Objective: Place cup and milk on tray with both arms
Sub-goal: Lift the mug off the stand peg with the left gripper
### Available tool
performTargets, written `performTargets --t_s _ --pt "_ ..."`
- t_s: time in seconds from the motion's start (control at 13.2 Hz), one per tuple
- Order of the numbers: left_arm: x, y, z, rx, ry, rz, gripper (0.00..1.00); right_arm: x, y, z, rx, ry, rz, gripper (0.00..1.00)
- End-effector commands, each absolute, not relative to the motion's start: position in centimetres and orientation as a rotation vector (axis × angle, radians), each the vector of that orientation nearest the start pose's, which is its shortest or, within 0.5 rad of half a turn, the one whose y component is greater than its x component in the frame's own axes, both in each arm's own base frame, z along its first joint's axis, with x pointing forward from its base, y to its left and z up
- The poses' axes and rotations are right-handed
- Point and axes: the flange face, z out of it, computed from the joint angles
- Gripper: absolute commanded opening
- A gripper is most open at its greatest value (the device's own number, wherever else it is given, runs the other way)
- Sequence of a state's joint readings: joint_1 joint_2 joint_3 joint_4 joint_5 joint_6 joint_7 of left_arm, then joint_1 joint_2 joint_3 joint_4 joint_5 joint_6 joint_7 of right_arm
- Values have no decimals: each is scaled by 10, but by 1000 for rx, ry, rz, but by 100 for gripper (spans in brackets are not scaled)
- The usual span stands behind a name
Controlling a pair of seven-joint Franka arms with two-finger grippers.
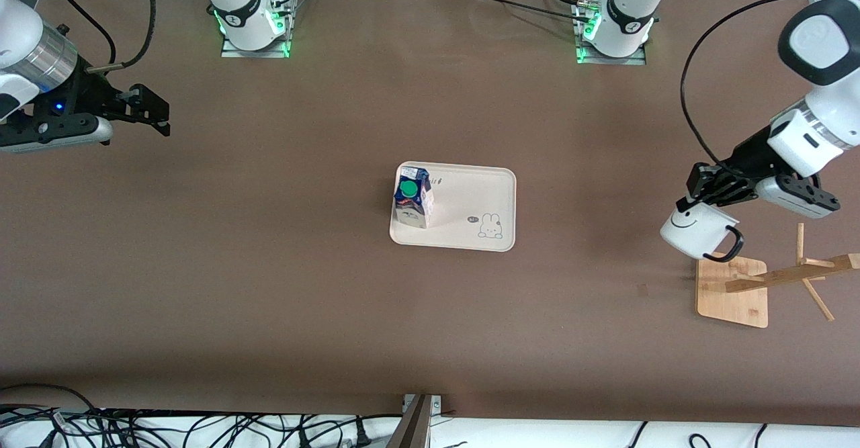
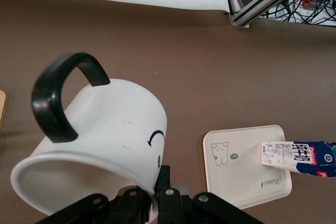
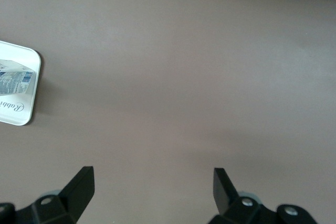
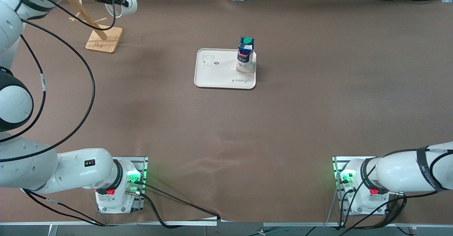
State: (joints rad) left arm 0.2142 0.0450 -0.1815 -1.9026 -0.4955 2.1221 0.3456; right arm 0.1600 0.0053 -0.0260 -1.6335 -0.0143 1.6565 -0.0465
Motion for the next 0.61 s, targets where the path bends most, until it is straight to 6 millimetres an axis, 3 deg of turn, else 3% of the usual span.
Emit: performTargets --t_s 0.0,0.15,0.38,0.46,0.53 --pt "602 -1 529 -3467 322 -303 0 560 74 603 -3158 -290 -27 100" --pt "605 -8 544 -3477 343 -182 0 559 74 604 -3160 -288 -29 100" --pt "608 -63 565 -3465 200 79 0 559 74 604 -3158 -290 -29 100" --pt "609 -85 561 -3455 156 186 0 559 74 604 -3160 -290 -27 100" --pt "611 -112 539 -3441 156 309 0 559 74 604 -3160 -290 -29 100"
